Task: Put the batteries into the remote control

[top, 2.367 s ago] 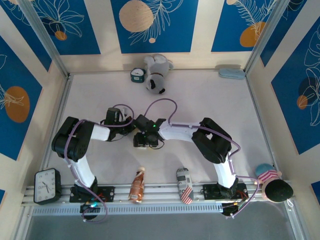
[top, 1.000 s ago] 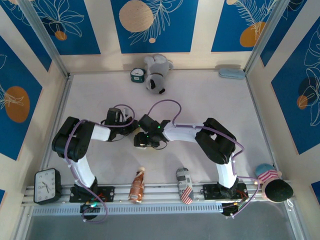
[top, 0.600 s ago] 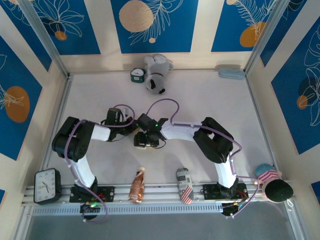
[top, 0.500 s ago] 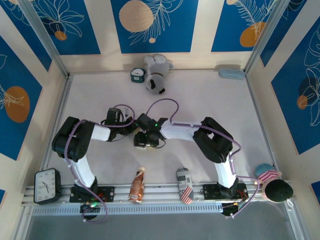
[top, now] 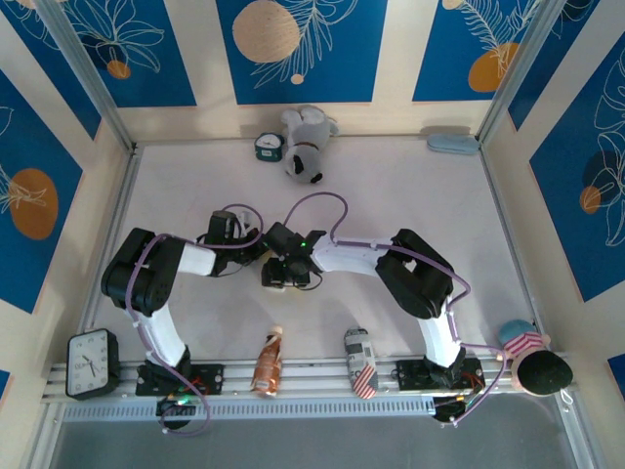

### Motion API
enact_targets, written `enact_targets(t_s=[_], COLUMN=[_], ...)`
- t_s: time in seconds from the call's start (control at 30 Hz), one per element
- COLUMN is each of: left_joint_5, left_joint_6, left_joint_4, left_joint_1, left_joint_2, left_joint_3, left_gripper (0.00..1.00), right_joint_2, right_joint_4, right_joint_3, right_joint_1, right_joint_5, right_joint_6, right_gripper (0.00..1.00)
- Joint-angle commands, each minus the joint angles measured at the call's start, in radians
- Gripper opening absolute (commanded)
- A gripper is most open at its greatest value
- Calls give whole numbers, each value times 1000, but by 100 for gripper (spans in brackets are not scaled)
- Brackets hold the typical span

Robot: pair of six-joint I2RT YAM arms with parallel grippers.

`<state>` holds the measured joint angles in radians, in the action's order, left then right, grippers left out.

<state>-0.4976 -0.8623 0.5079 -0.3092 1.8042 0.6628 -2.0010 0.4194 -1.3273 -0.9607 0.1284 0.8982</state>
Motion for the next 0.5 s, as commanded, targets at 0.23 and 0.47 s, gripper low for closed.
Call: enact_targets(t_s=[0.23,0.47], left_joint_5=[-36,-36], left_joint_6=[9,10], left_joint_4=[-36,-35], left_joint_1=[-17,-16], left_joint_2=[14,14], left_joint_3=[-11,-11], left_gripper=[6,6], right_joint_2=[-95,-111], right_joint_4=[124,150], right_joint_3=[66,63], right_joint_1=[-1,0], right_joint_5=[53,64], right_joint_6=[-10,-7], right_gripper=[59,58])
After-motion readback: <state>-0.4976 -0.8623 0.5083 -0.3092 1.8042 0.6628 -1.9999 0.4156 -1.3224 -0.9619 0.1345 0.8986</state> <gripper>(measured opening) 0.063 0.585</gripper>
